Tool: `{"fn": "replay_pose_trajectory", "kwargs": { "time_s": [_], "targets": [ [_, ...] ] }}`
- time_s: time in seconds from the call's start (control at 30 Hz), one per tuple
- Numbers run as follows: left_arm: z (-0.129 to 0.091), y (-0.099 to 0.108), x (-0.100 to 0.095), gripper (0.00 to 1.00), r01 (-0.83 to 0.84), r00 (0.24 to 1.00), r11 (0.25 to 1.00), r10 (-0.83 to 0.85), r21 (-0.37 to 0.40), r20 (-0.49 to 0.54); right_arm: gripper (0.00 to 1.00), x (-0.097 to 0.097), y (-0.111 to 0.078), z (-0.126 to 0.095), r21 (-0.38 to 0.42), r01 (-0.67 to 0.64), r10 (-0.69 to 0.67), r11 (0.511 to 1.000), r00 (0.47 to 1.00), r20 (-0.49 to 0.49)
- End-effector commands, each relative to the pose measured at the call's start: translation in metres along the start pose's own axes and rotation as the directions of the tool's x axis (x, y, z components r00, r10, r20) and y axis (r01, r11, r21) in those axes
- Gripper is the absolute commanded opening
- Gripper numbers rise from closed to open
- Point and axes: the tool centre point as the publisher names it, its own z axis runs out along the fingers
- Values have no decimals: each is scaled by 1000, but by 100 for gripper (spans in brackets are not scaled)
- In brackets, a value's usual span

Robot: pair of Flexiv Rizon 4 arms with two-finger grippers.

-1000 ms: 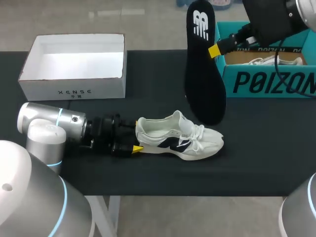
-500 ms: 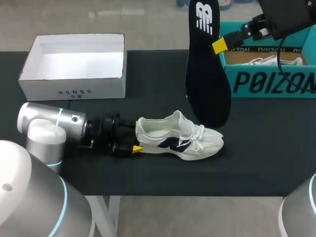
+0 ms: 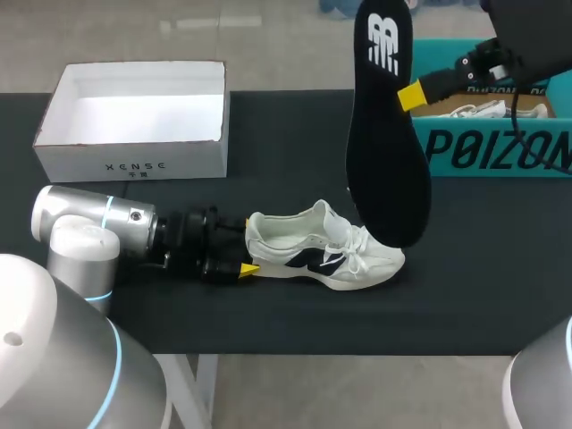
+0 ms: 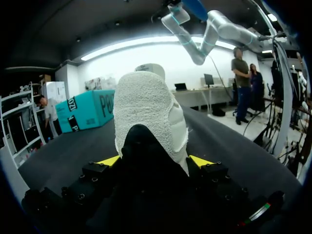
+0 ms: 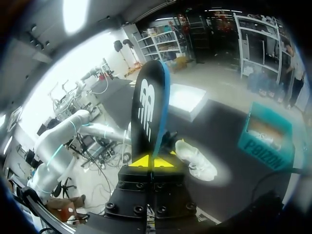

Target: Take the shoe out of the shoebox, open the shoe tongue, remove and reinsert the insole, then place the shoe into the shoebox

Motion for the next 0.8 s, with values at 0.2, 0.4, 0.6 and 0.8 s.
{"fn": "replay_pose_trajectory", "kwargs": {
  "time_s": [0.2, 0.4, 0.6, 0.8],
  "targets": [
    [1, 2, 0, 0, 0, 1000, 1000, 0, -1, -1, 0, 0, 1, 1, 2, -1, 1, 1000, 1000, -1],
    [1, 2, 0, 0, 0, 1000, 1000, 0, -1, -1, 0, 0, 1, 1, 2, -1, 1, 1000, 1000, -1],
    [1, 2, 0, 0, 0, 1000, 1000, 0, -1, -1, 0, 0, 1, 1, 2, -1, 1, 1000, 1000, -1],
    [-31, 6, 4, 100, -9, 1000, 998, 8, -66, -15, 0, 0, 1, 1, 2, -1, 1, 1000, 1000, -1]
  ]
}}
